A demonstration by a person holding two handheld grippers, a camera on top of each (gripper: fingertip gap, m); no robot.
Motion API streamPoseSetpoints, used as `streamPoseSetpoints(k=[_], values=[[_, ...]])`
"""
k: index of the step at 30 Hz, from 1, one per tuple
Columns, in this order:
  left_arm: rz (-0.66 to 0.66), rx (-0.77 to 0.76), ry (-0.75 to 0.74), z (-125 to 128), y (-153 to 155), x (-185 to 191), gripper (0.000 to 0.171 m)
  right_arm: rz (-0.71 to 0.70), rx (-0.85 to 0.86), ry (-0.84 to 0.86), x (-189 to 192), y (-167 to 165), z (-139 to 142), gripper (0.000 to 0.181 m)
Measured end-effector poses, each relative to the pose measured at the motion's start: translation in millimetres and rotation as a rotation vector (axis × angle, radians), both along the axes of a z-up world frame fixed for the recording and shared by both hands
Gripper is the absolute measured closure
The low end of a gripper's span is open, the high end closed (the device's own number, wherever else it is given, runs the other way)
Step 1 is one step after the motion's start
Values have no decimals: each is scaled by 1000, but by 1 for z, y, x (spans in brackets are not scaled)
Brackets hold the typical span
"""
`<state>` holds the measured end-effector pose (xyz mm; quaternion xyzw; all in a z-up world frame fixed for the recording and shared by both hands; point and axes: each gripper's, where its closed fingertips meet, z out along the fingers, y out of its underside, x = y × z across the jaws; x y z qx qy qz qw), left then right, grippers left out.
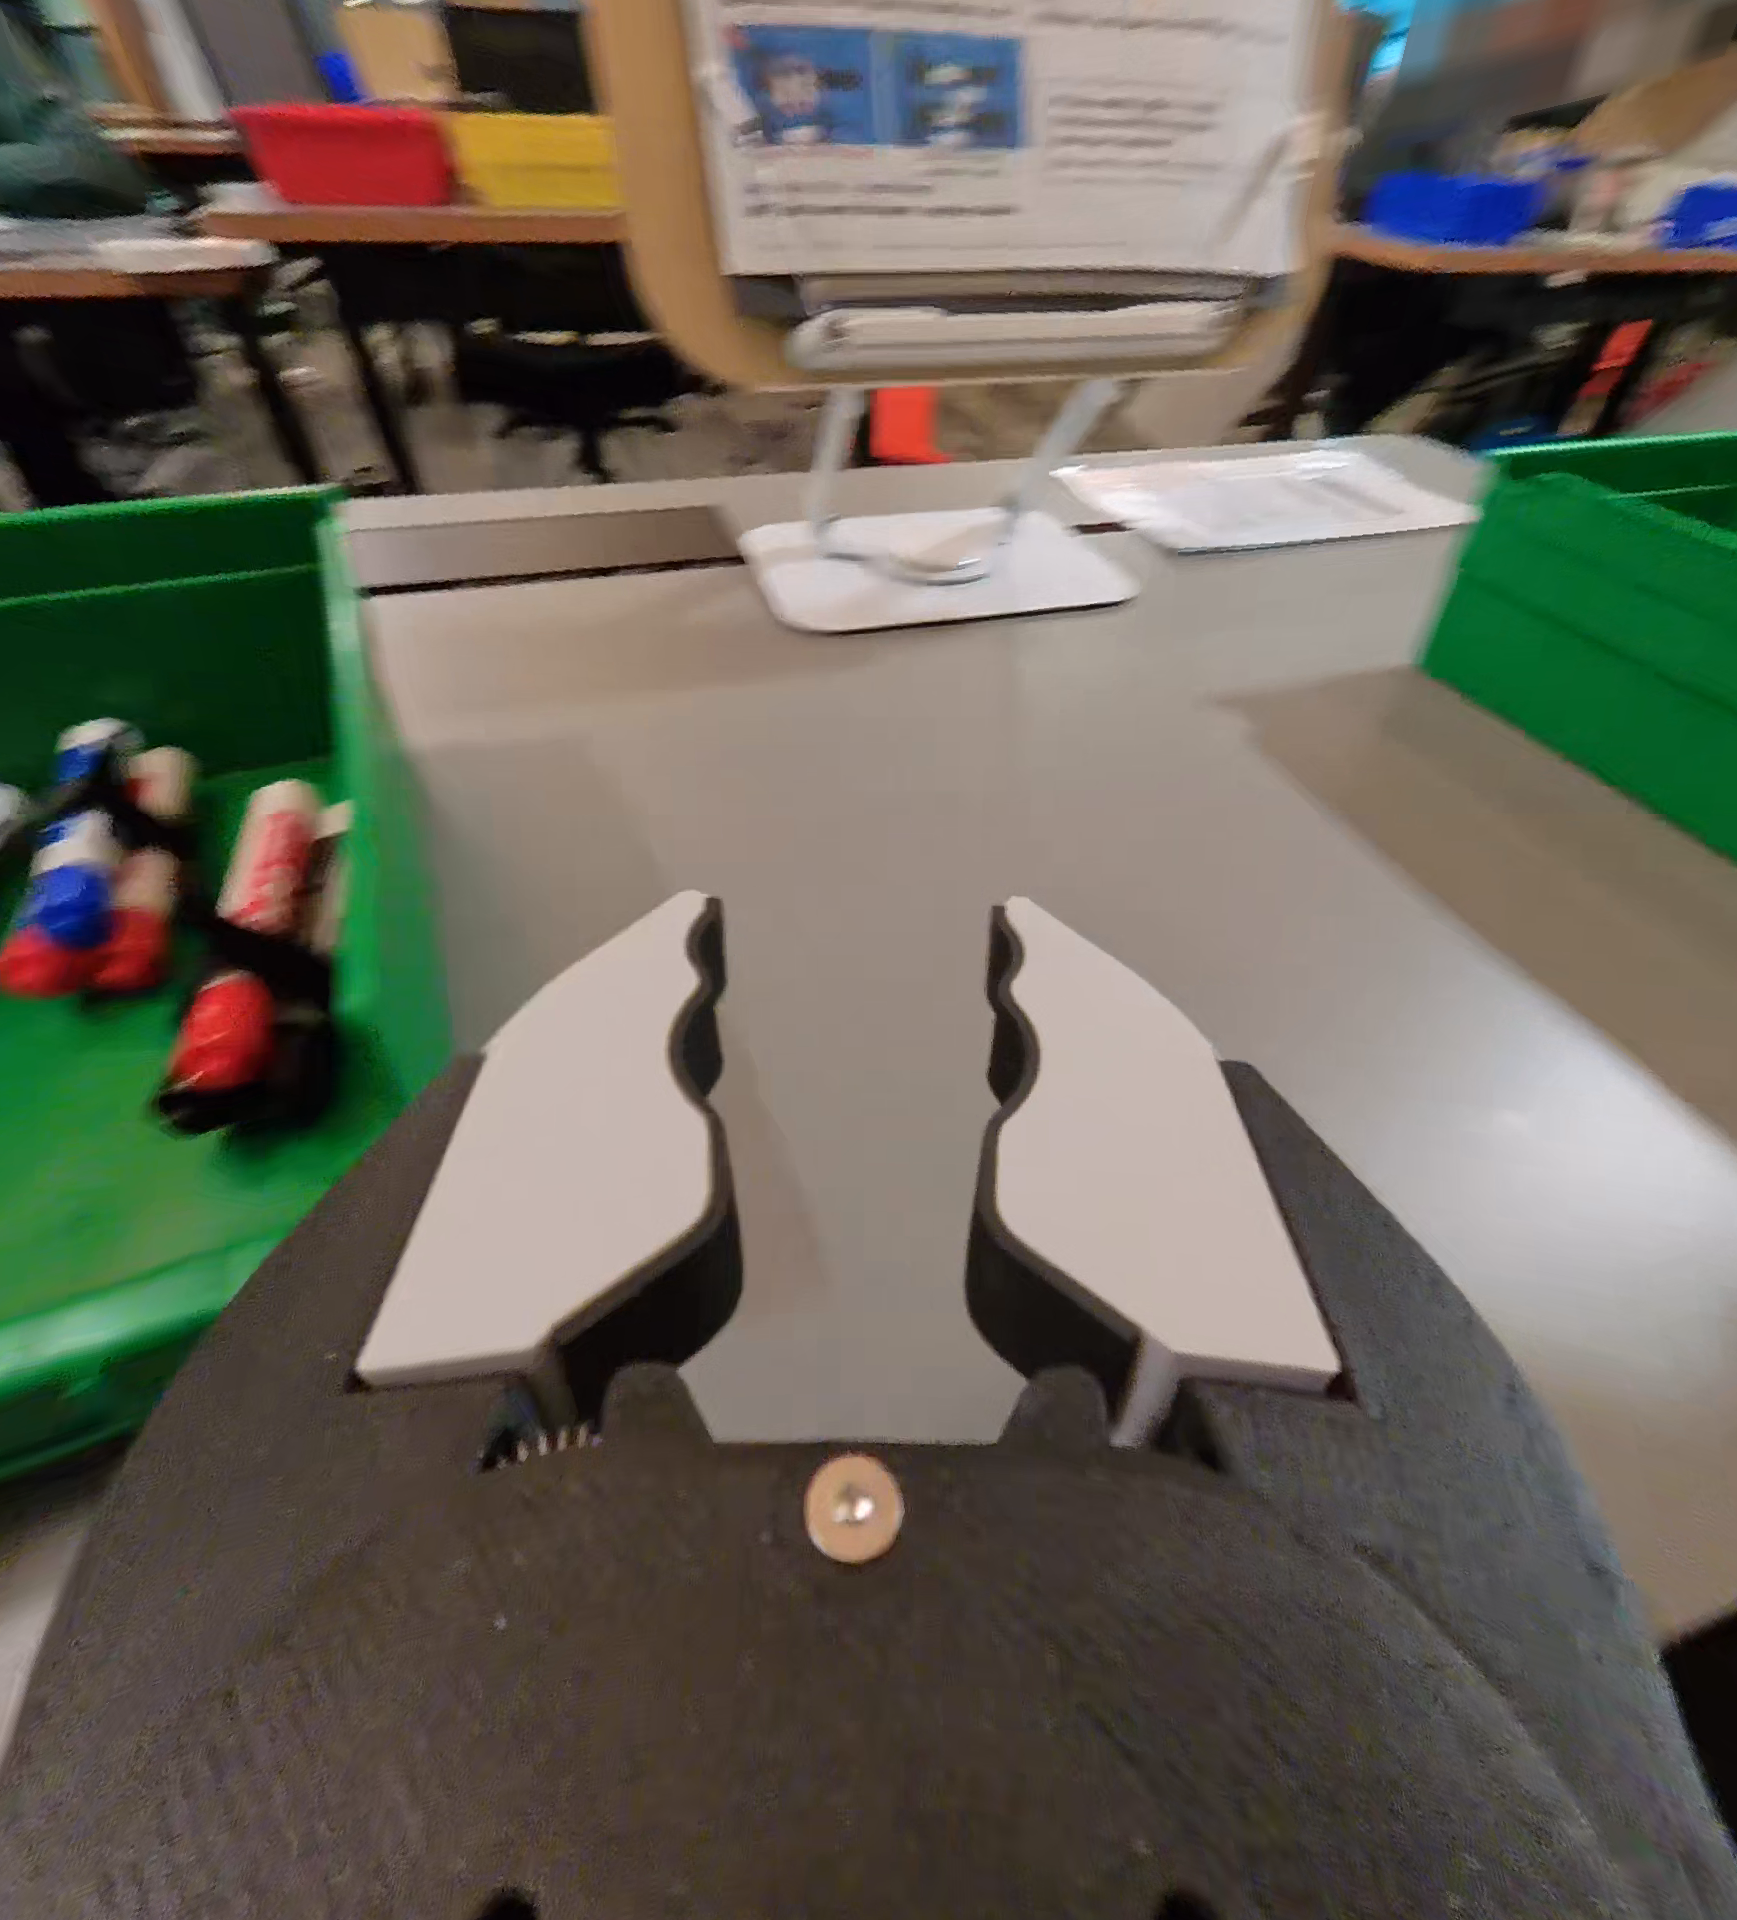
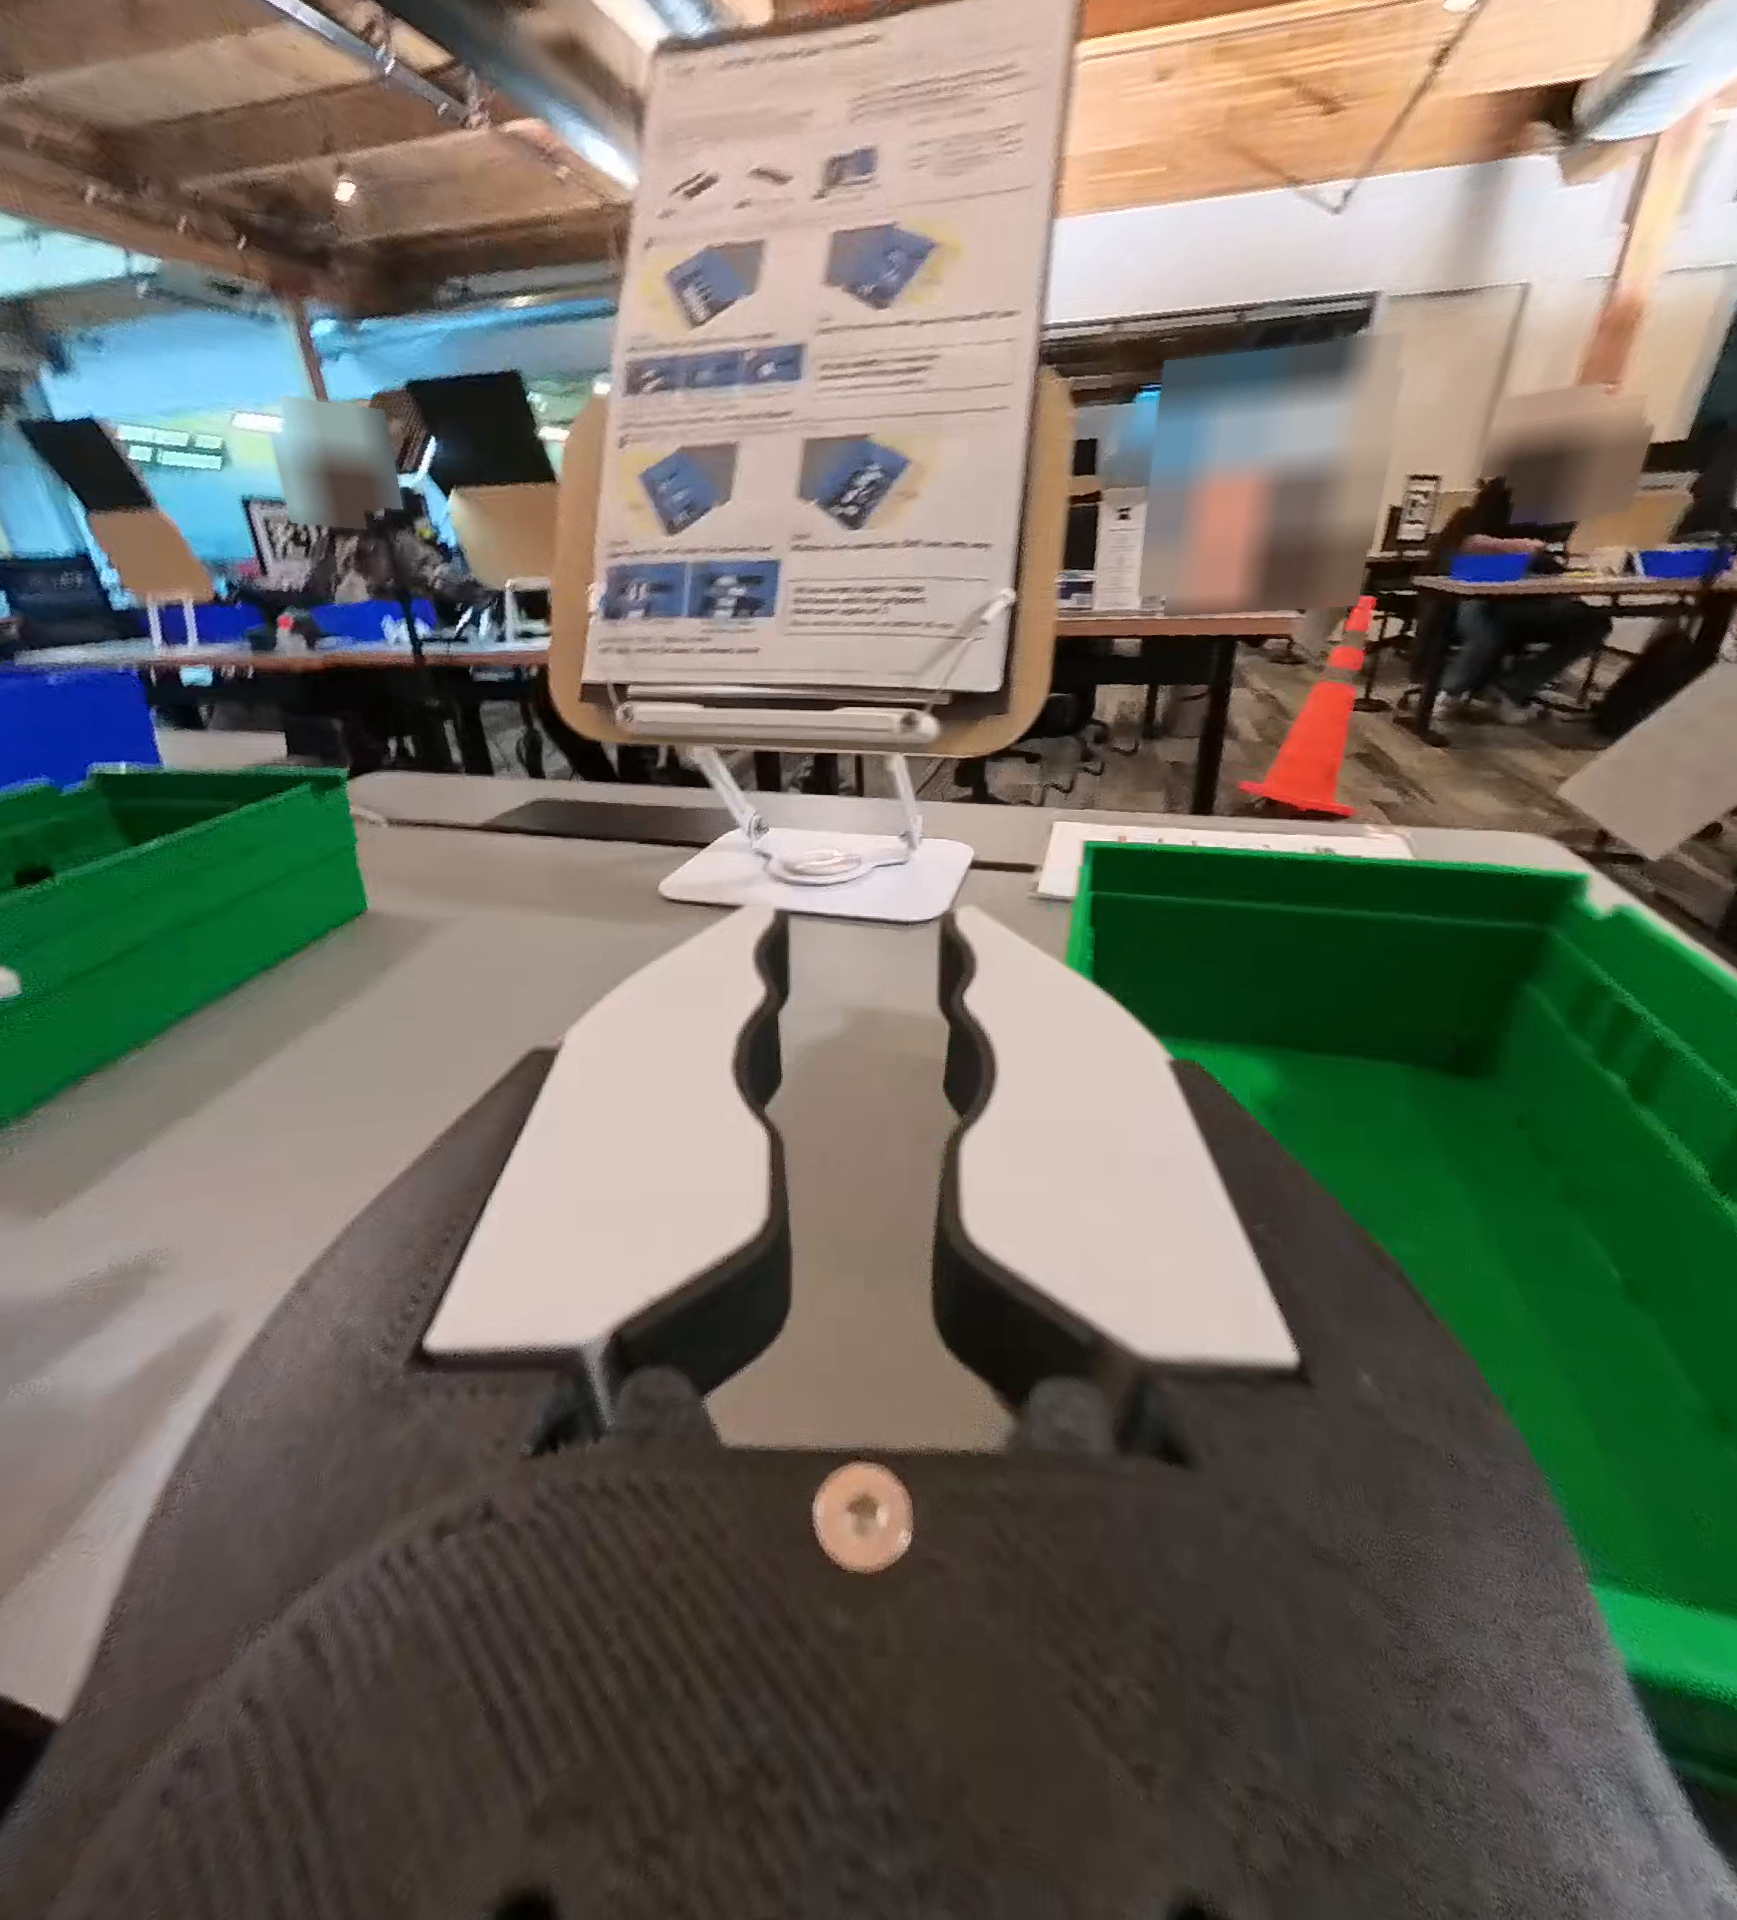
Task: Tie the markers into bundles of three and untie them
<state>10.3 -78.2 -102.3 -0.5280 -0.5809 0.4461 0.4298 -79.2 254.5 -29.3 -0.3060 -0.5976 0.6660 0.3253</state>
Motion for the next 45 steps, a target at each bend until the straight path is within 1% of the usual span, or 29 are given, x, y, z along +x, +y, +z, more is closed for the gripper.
streamPoseSetpoints(k=[3,4,5,6,7,9,10,12,13,14,15,17,19,20,21,22,23,25,26,32,40,45], values=[[119,7,-33,-8,-35,7,110,30,97,77,3,-23,0,156],[146,13,-37,-10,-46,9,117,40,124,100,4,-30,0,157],[137,22,-30,-10,-51,10,133,50,148,113,5,-36,-1,157],[126,32,-24,-10,-54,10,144,59,168,116,5,-41,-4,158],[112,43,-23,-11,-56,9,151,69,181,115,5,-45,-6,159],[104,60,-10,-9,-60,10,159,94,186,109,5,-50,-9,159],[115,59,12,-5,-62,12,160,99,183,105,5,-51,-10,159],[207,28,97,12,-75,18,123,101,177,99,5,-48,-10,159],[213,3,110,16,-76,20,127,101,172,94,5,-47,-10,160],[205,-14,98,16,-75,20,125,99,162,86,4,-45,-11,160],[216,-22,55,9,-77,19,123,98,149,76,3,-43,-11,160],[264,-4,-80,-17,-85,16,120,109,127,49,1,-41,-13,160],[300,52,-185,-40,-91,14,123,122,122,26,1,-42,-16,159],[306,92,-208,-46,-92,13,130,125,128,22,1,-42,-17,159],[303,136,-216,-50,-92,12,140,125,136,22,2,-42,-18,159],[296,181,-208,-50,-92,12,157,124,144,23,2,-42,-19,159],[267,226,-194,-49,-90,11,160,125,150,23,2,-43,-20,159],[241,276,-196,-50,-89,12,159,135,154,18,3,-44,-21,159],[237,273,-198,-50,-89,12,159,142,156,14,4,-46,-22,159],[250,169,-229,-50,-91,24,164,183,162,8,4,-60,-24,160],[205,221,-249,-51,-84,56,164,293,209,17,5,-105,-30,160],[130,217,-280,-51,-70,77,163,366,214,13,6,-134,-32,160]])
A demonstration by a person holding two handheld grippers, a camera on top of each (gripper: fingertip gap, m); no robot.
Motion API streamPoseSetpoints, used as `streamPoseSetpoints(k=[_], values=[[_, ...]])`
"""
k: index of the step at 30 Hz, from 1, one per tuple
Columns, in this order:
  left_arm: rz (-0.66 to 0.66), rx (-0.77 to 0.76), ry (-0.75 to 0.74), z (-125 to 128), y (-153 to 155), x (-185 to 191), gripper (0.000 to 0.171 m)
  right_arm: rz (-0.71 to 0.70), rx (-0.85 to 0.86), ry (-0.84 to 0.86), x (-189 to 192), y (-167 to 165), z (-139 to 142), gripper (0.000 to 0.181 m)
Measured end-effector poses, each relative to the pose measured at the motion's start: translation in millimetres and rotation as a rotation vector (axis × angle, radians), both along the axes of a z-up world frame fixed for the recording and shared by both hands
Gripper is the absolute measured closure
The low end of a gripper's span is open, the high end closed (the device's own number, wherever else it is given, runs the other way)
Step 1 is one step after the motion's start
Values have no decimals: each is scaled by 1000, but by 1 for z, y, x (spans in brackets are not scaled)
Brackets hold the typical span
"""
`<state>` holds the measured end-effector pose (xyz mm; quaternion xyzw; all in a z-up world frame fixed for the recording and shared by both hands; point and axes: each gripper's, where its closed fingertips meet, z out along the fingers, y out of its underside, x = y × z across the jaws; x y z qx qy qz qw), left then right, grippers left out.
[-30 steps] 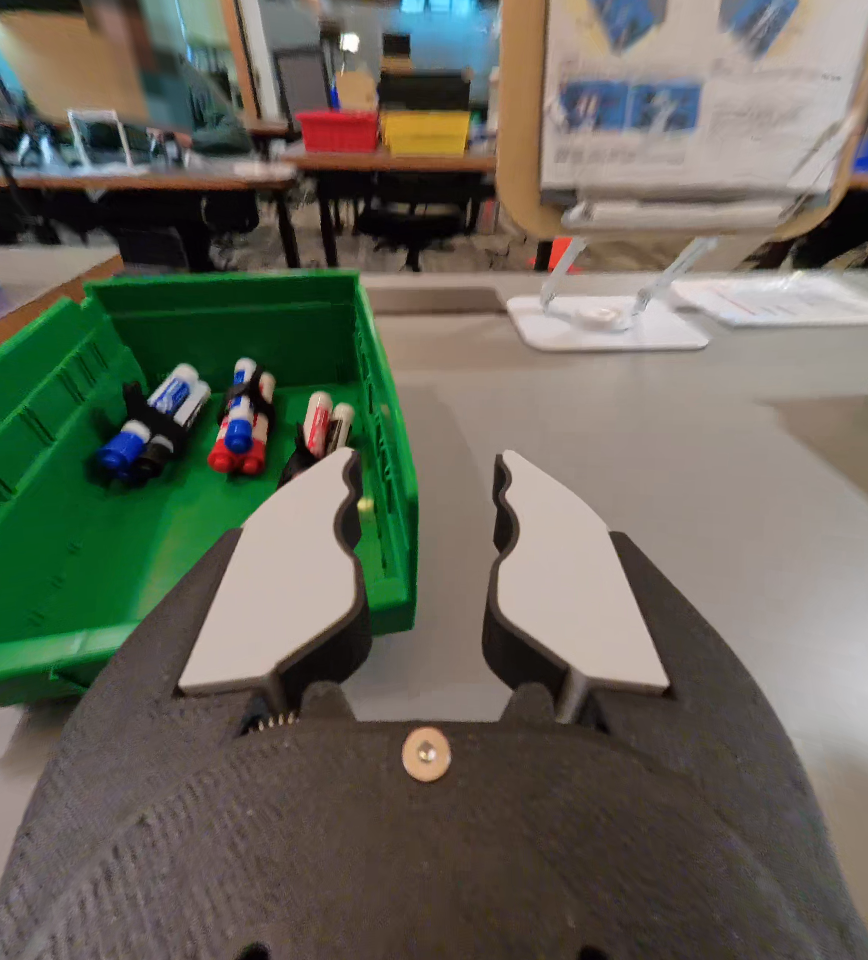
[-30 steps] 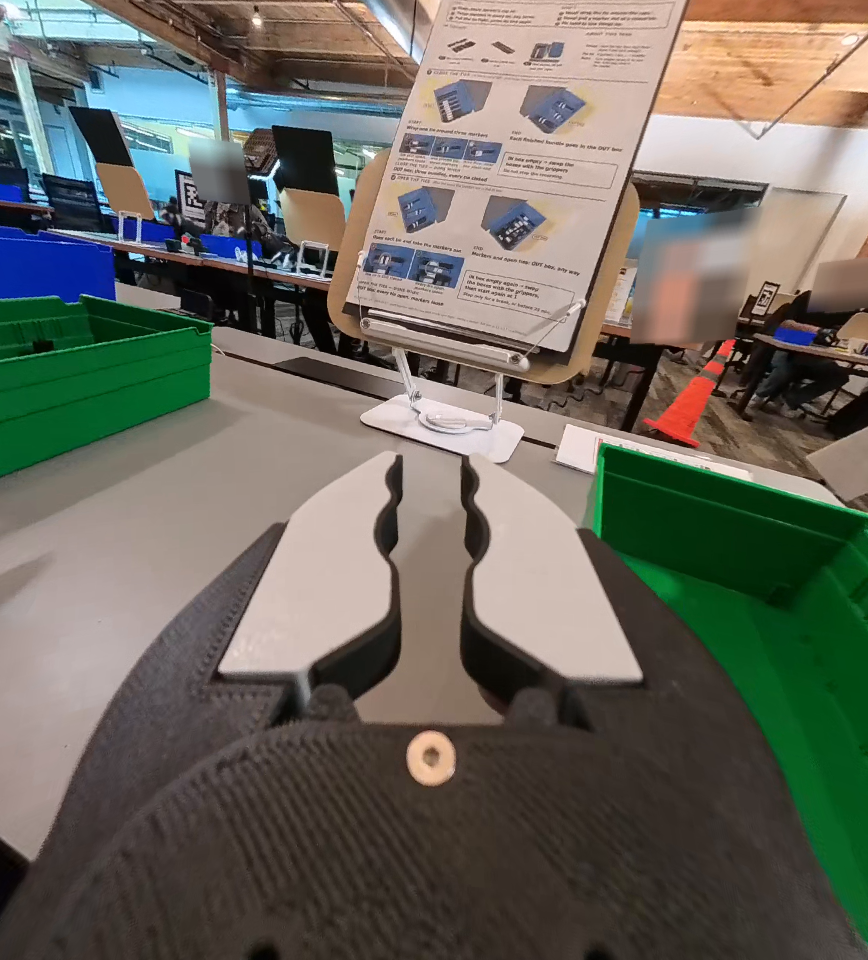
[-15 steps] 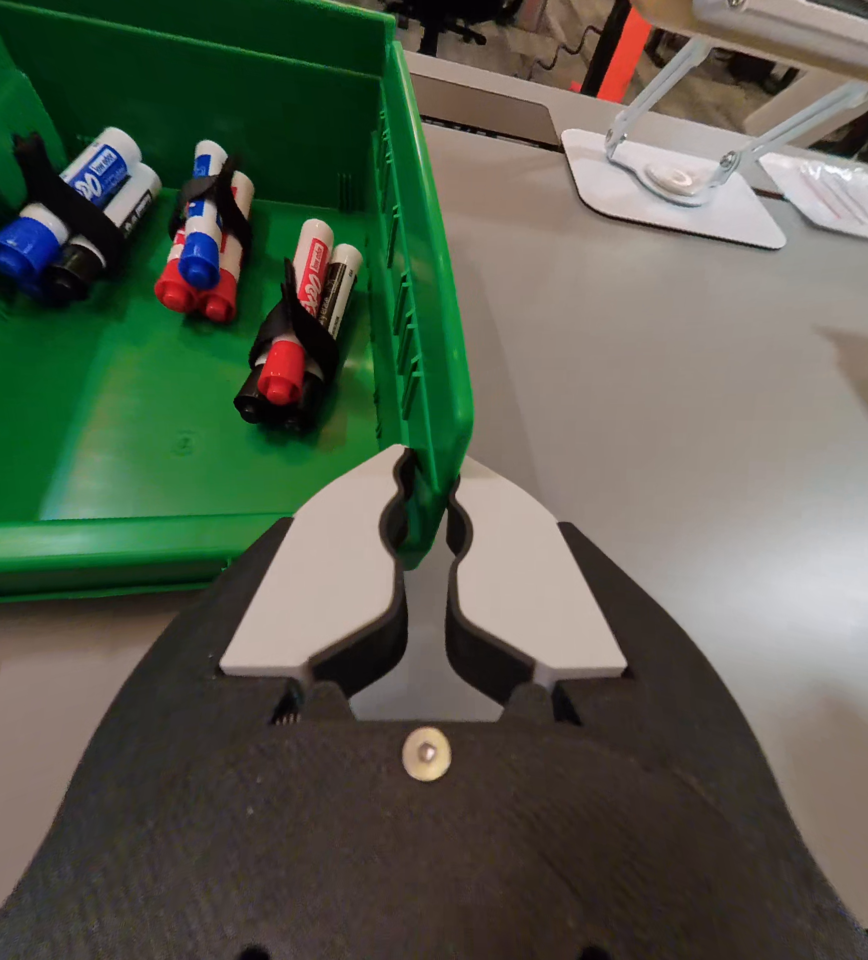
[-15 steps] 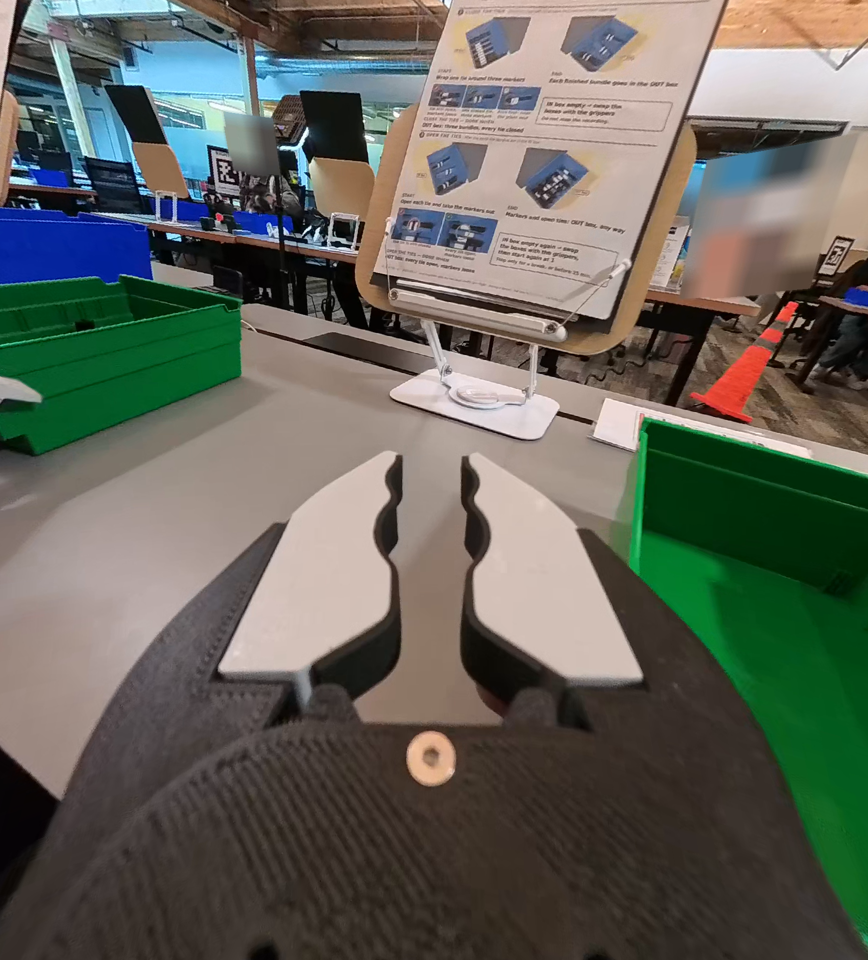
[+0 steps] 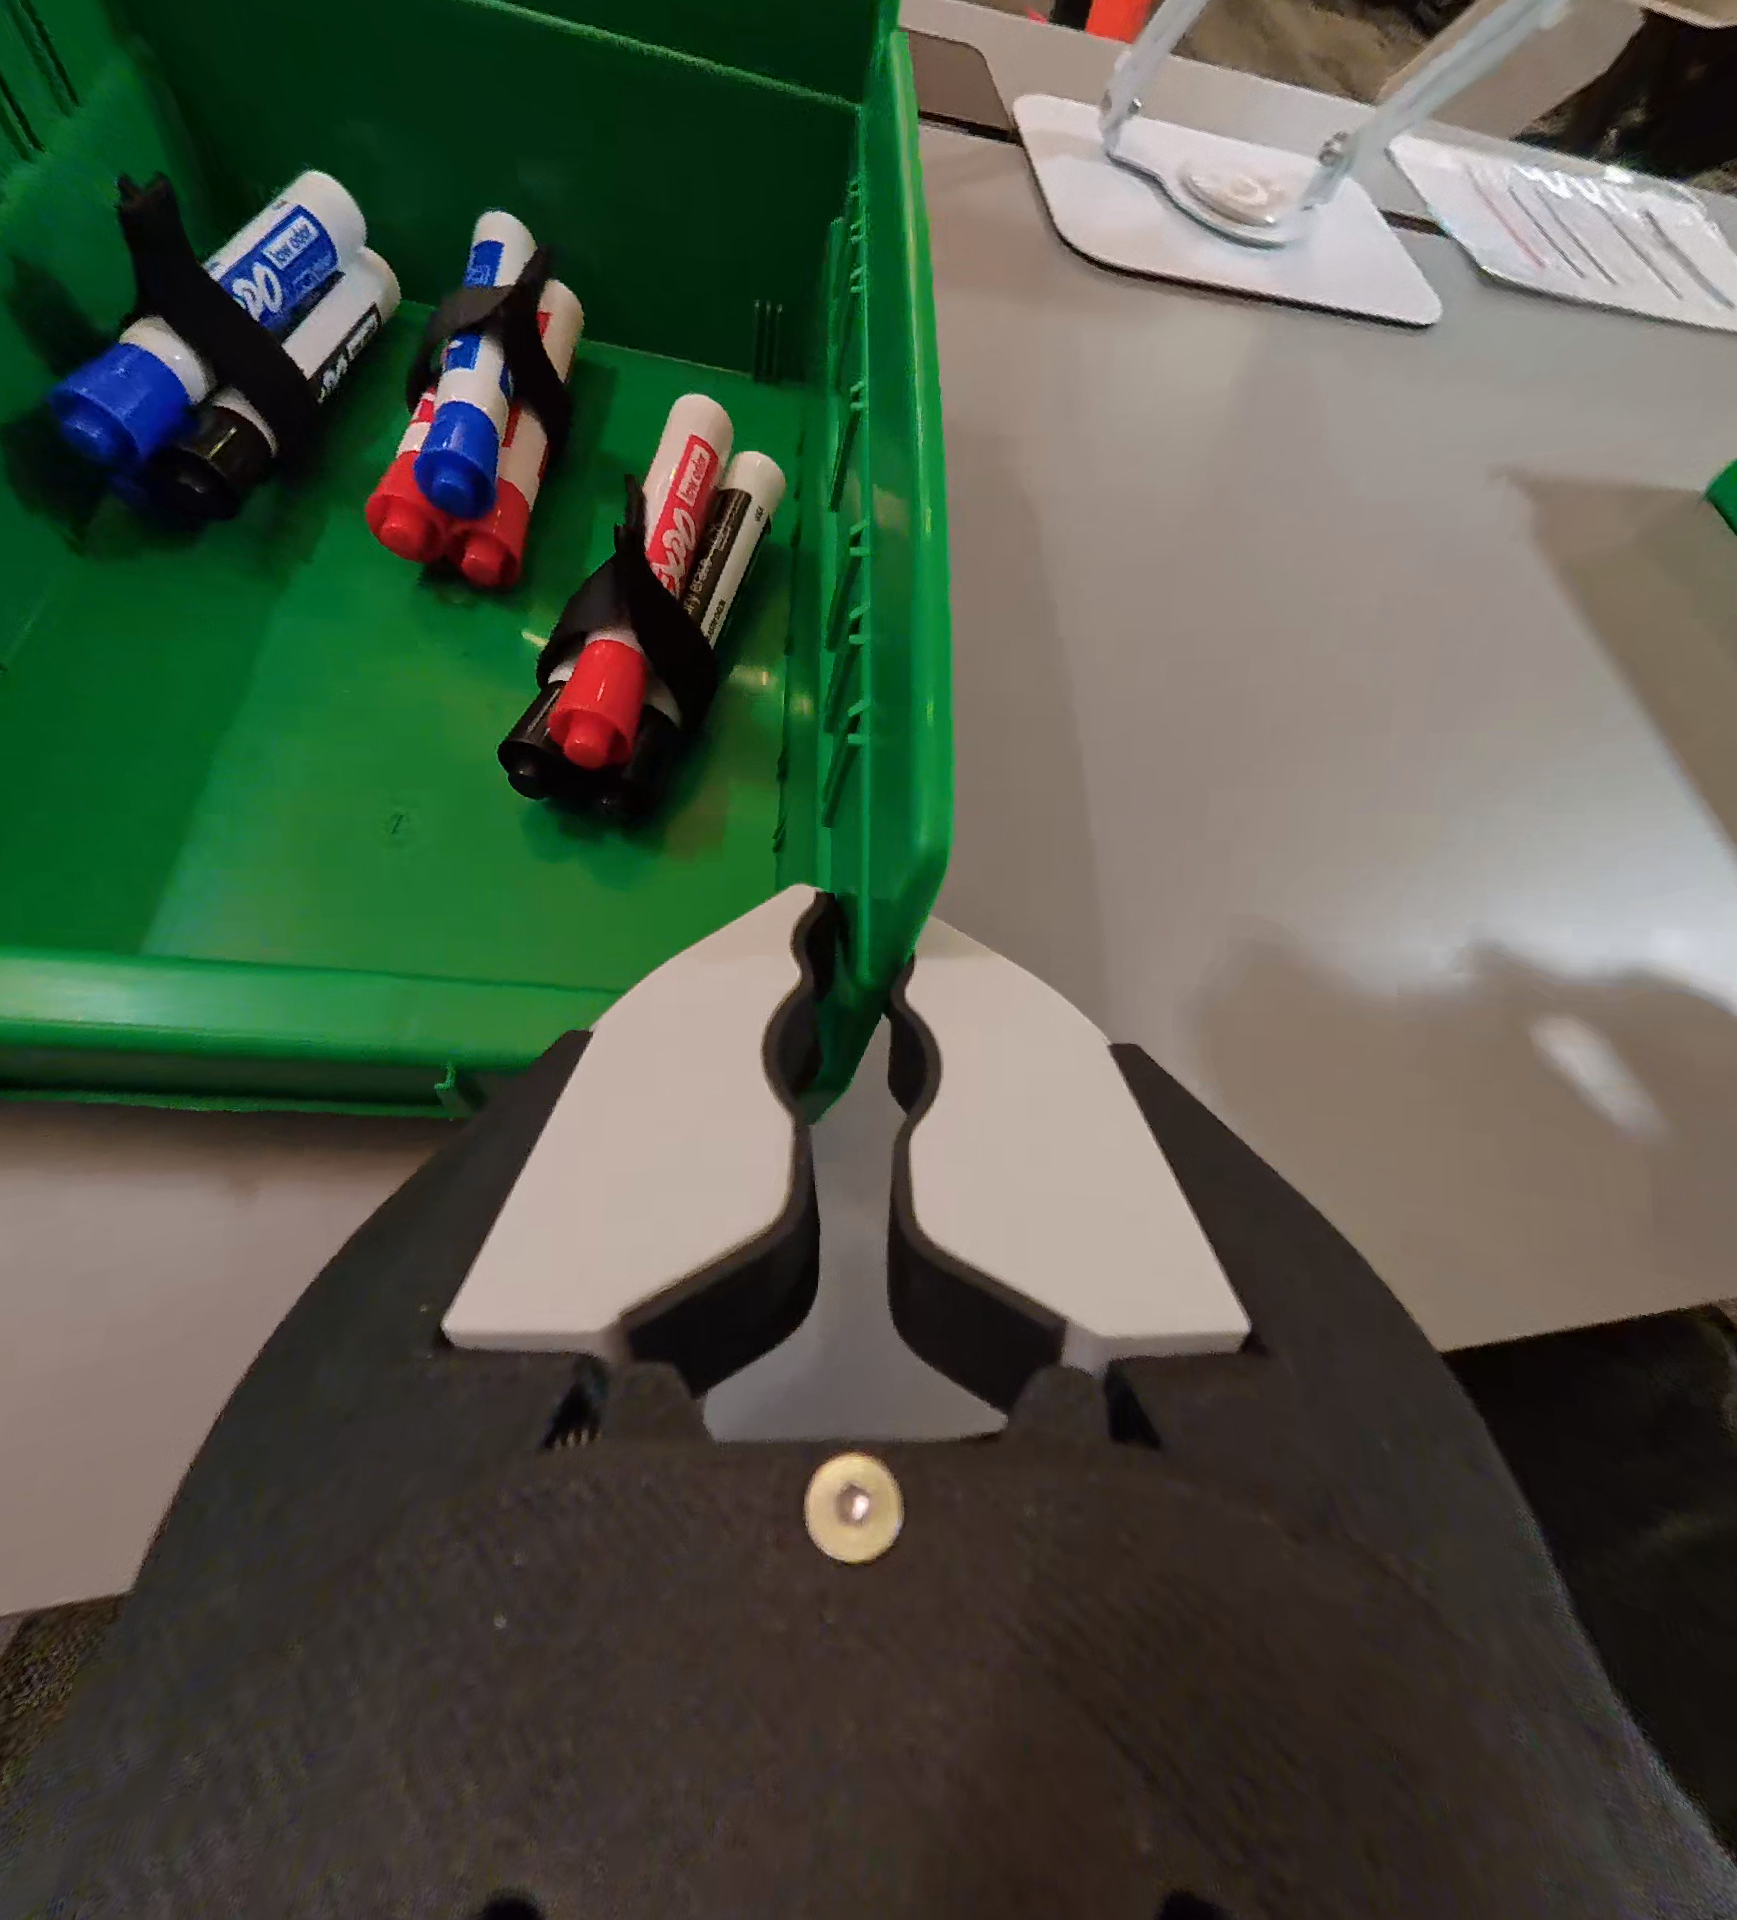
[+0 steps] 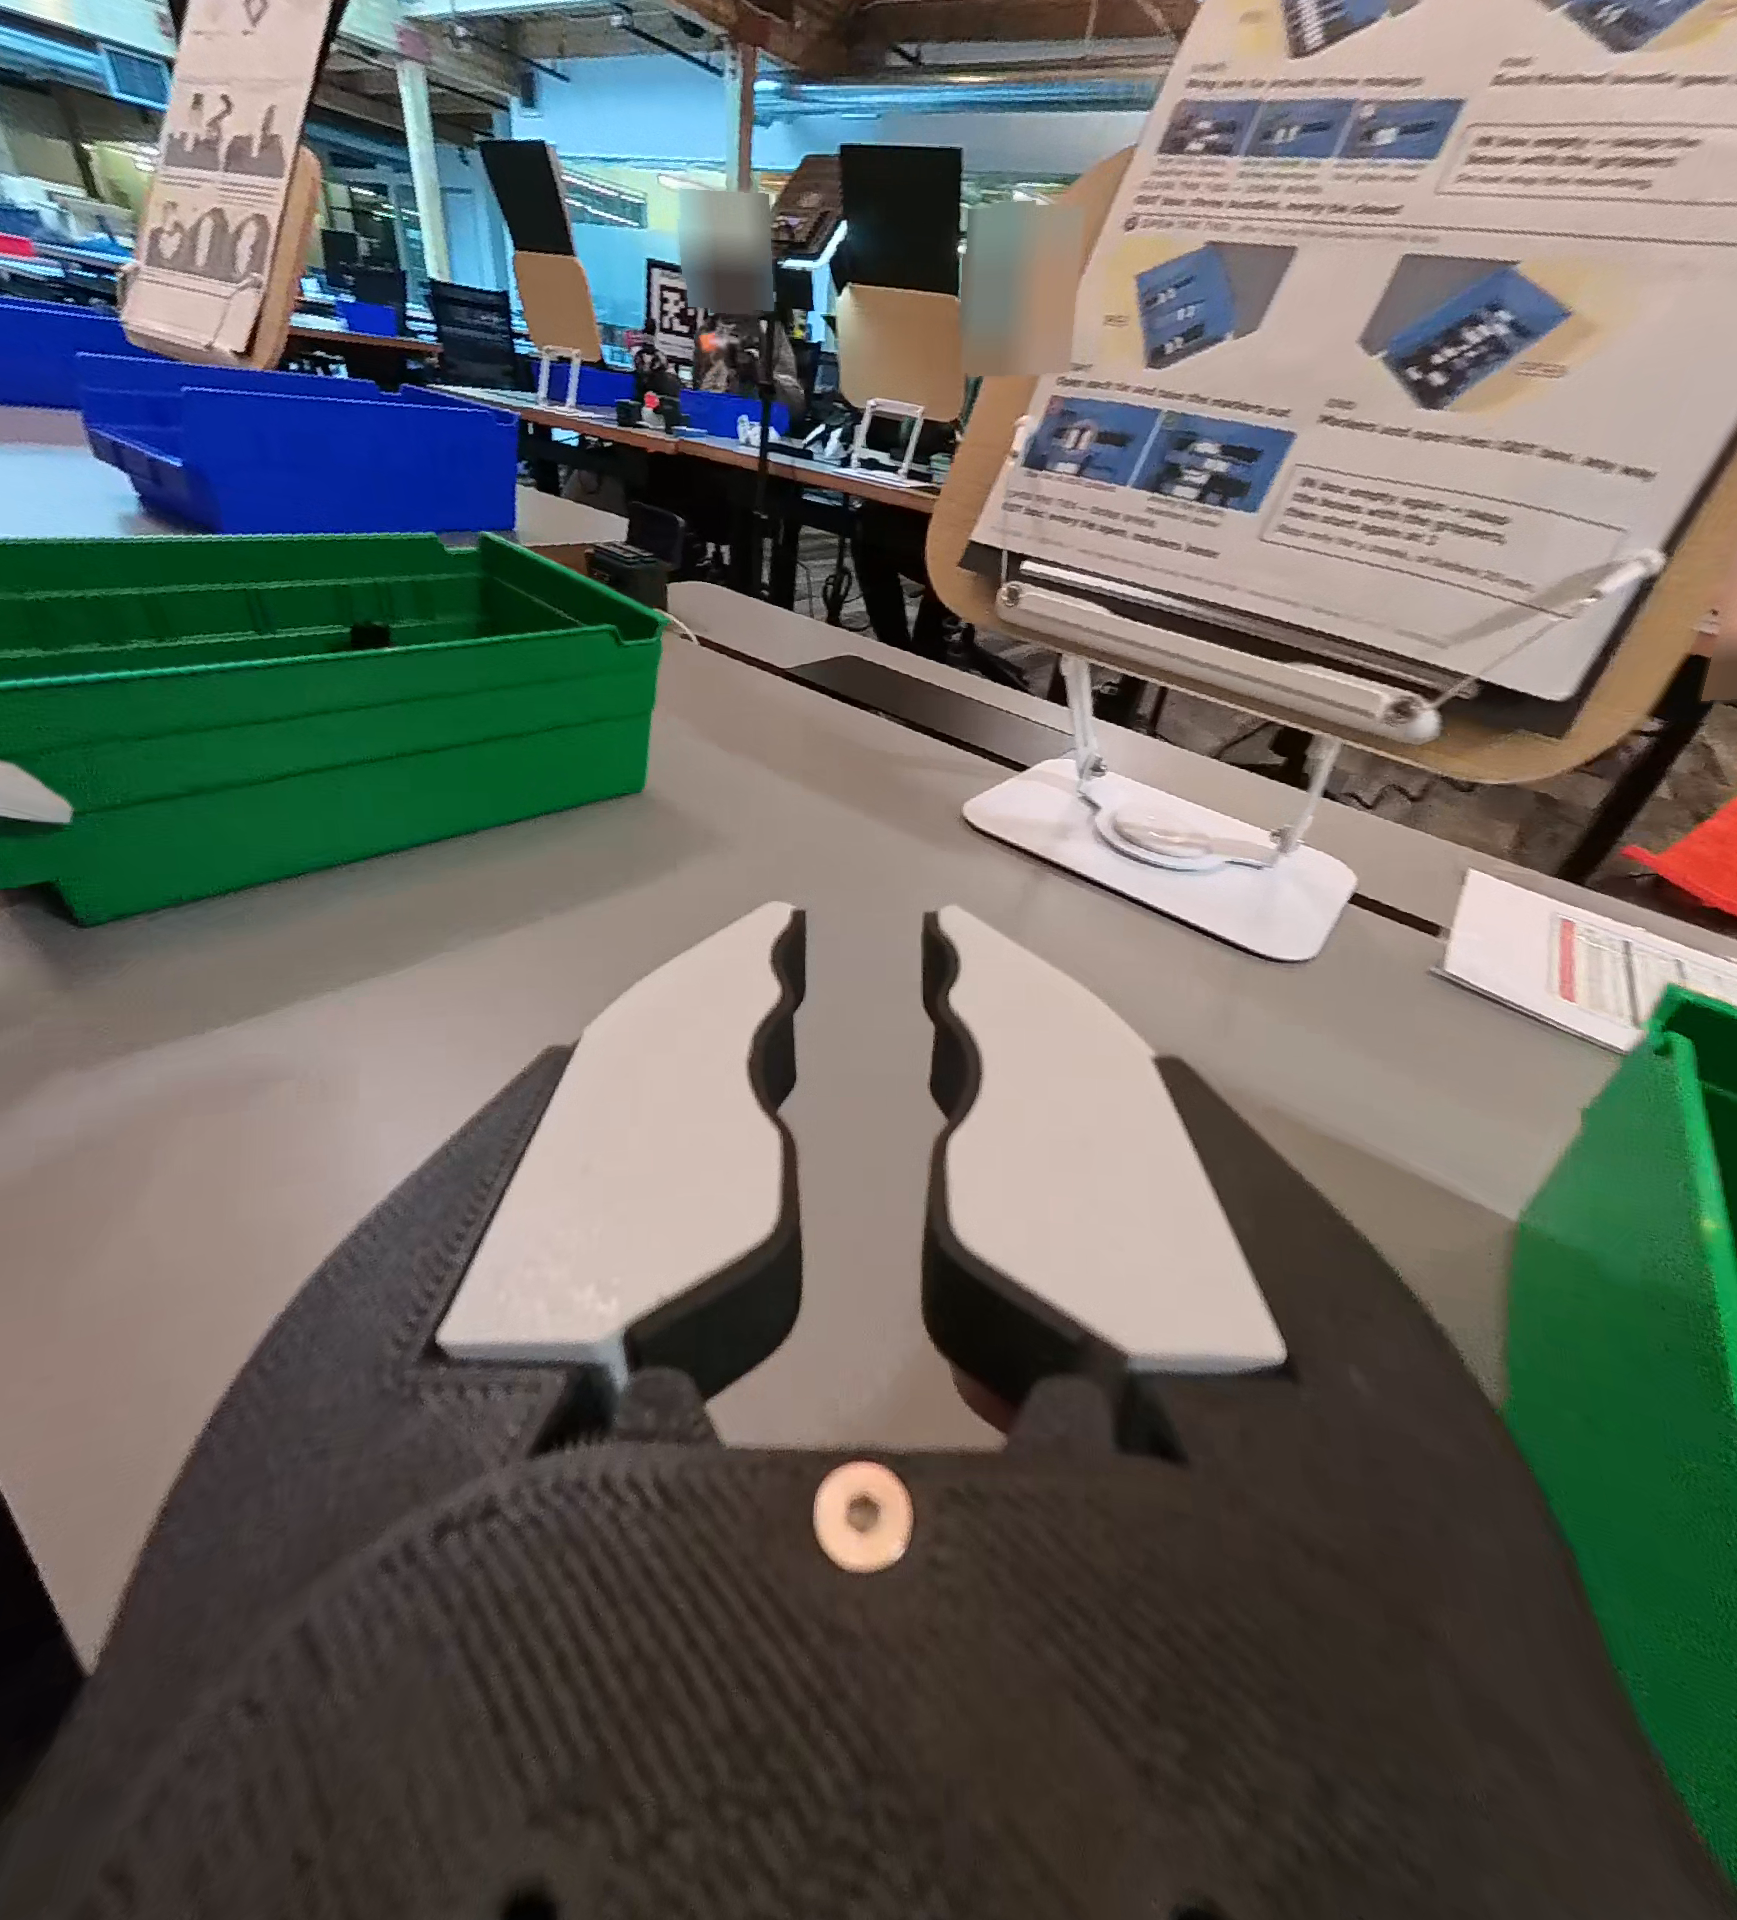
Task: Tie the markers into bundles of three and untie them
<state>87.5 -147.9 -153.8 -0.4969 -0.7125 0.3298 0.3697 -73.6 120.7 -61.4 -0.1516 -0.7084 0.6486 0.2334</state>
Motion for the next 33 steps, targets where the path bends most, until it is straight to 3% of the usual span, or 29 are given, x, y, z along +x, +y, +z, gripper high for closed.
streamPoseSetpoints(k=[7,14,27,33], values=[[-37,58,52,0,3,4,160,58,23,0,3,-23,-4,160],[-94,26,43,0,16,-4,158,46,25,-14,2,-16,-6,159],[-242,17,32,10,45,-31,152,-90,4,-24,-2,39,-4,158],[-434,155,68,21,48,-32,140,-162,7,-10,-1,66,-4,159]])
